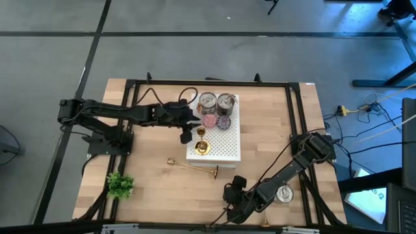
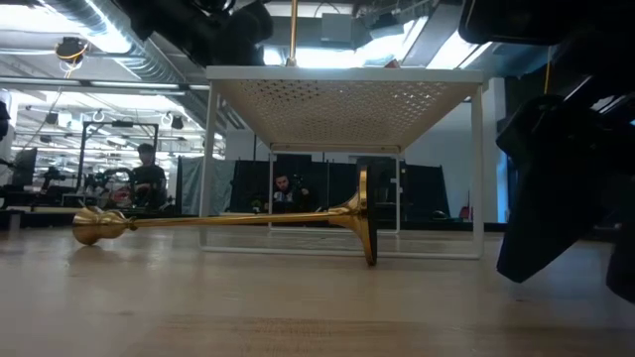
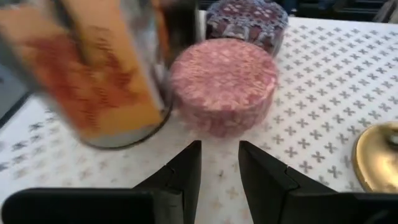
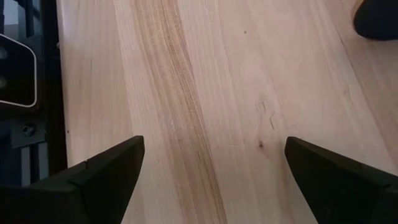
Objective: Pick & Place candle stick holders
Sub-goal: Put the top gold candle holder on the shelf
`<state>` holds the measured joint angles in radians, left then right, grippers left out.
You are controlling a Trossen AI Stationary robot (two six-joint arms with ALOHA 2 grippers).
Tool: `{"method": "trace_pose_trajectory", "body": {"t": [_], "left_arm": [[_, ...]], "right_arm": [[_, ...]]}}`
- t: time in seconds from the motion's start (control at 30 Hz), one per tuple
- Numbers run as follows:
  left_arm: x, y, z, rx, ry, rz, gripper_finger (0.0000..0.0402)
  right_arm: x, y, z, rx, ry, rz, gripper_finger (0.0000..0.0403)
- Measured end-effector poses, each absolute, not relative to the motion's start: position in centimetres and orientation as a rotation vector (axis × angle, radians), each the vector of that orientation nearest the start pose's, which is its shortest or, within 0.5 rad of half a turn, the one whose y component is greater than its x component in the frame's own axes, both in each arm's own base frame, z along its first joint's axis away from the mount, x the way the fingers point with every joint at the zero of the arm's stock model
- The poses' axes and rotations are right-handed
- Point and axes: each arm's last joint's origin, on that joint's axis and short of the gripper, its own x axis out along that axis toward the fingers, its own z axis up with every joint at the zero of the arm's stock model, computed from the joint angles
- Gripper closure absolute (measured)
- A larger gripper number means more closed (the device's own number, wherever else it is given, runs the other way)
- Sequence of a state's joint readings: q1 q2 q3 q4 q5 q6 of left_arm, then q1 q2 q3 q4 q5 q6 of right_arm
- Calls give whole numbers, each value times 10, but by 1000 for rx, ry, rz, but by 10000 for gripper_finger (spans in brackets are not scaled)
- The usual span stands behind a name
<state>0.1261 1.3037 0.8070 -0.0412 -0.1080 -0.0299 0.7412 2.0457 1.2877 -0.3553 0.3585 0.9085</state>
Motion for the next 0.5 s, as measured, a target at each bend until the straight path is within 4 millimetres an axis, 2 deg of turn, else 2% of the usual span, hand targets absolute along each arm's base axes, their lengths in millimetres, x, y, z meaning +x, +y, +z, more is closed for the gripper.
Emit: {"method": "trace_pose_trajectory", "body": {"t": [0.27, 0.5], "left_arm": [[248, 35, 261, -63, 573, 323, 300], [219, 9, 271, -121, 647, 260, 300]], "right_arm": [[302, 265, 128, 244, 996, -106, 11], [302, 265, 128, 234, 996, -100, 11]]}}
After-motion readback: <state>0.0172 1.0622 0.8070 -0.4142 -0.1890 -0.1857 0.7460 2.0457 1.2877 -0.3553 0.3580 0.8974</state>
